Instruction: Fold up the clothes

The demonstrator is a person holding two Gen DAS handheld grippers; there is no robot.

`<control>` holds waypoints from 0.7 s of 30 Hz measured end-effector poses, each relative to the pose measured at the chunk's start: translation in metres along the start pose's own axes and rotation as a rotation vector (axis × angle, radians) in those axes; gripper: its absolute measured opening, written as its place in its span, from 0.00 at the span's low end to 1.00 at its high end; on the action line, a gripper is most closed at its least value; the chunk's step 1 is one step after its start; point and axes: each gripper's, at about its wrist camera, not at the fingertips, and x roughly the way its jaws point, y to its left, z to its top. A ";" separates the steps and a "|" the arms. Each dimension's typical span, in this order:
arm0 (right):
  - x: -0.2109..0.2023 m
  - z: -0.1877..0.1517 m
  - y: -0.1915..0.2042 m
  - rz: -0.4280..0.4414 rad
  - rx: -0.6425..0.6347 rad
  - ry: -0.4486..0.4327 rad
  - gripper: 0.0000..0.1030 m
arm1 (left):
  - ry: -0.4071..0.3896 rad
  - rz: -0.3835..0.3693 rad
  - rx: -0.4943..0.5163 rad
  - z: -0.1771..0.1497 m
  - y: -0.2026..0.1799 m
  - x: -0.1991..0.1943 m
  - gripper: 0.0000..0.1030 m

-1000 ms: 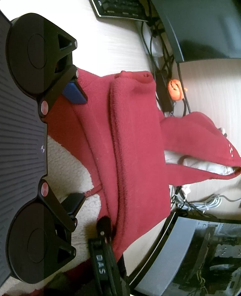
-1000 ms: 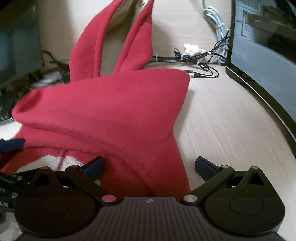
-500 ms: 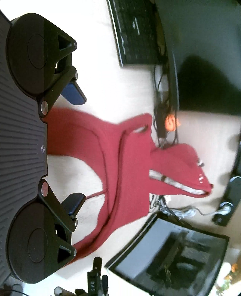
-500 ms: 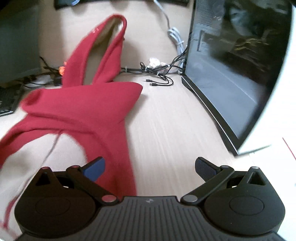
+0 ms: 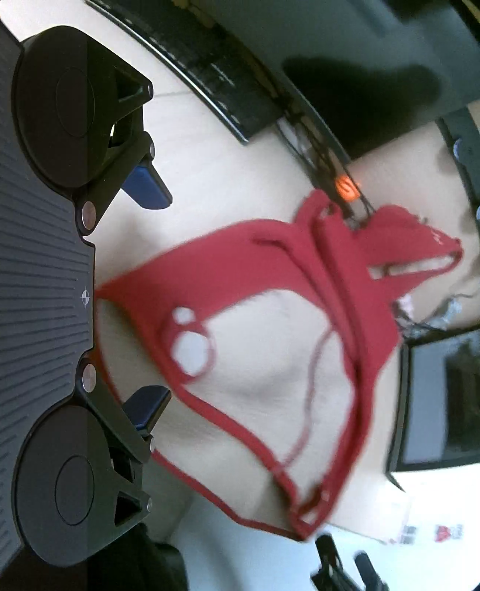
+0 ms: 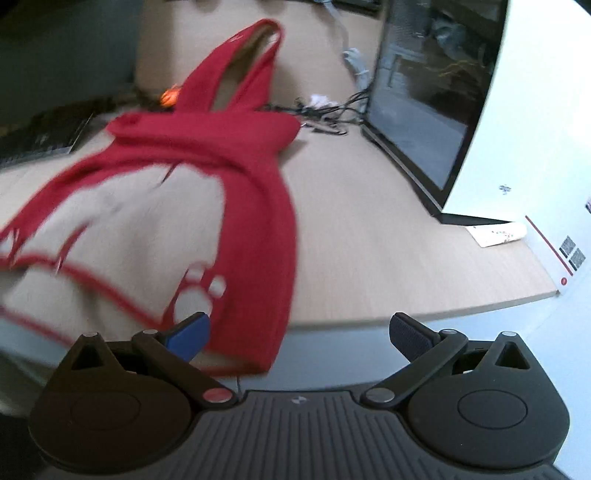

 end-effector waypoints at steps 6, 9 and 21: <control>0.008 -0.007 0.007 -0.096 -0.063 -0.014 1.00 | 0.051 0.069 -0.104 -0.009 0.021 0.016 1.00; 0.010 -0.008 0.006 -0.160 -0.087 -0.039 1.00 | 0.077 0.148 -0.151 -0.014 0.039 0.023 1.00; 0.018 0.019 -0.015 -0.203 -0.086 -0.034 1.00 | 0.042 0.117 -0.173 0.002 0.056 0.007 1.00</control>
